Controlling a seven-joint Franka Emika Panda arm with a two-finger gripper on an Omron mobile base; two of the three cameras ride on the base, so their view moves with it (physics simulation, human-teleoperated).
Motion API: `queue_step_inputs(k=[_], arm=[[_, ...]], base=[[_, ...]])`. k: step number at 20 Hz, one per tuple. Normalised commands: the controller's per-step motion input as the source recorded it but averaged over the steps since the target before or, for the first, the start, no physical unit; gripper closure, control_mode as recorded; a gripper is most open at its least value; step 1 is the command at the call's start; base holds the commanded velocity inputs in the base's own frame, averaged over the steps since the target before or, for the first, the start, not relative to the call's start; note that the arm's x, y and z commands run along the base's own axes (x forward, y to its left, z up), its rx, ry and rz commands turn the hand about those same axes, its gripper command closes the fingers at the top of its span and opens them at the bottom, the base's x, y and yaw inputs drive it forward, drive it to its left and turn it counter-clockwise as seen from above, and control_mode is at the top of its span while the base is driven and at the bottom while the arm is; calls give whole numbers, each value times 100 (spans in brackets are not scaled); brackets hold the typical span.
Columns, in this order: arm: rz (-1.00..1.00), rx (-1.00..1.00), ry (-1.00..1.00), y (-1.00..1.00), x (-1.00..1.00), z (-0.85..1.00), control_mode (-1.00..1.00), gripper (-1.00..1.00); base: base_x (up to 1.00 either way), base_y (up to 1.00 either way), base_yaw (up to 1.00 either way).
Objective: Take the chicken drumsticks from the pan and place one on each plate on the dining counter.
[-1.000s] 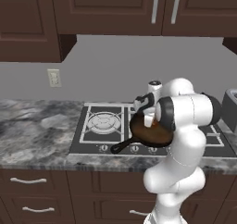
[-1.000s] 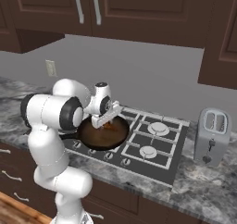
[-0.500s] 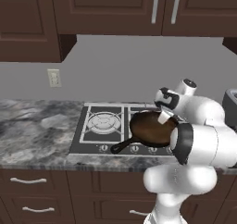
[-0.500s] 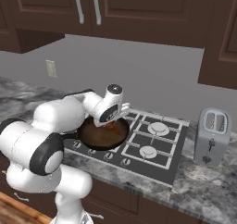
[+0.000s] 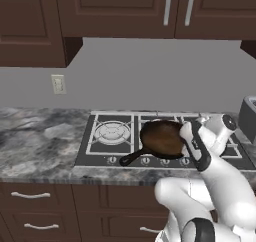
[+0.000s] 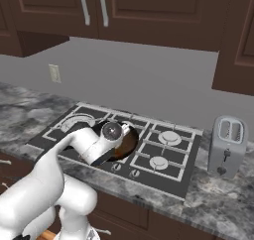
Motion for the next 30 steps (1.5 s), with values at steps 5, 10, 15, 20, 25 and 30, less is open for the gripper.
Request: queue_step_inputs(k=[5,10,15,20,25,30], arm=[[29,-16,20,20,0,-18,-100,100],[9,-5,7,7,0,-7,100,100],[0,0,0,0,0,0,100,100],[0,0,0,0,0,0,100,100],[0,0,0,0,0,0,100,100],[0,0,0,0,0,0,100,100]], base=[[0,0,0],[-15,4,5],[-88,3,-5],[-100,28,-4],[-100,49,8],[-100,46,5]])
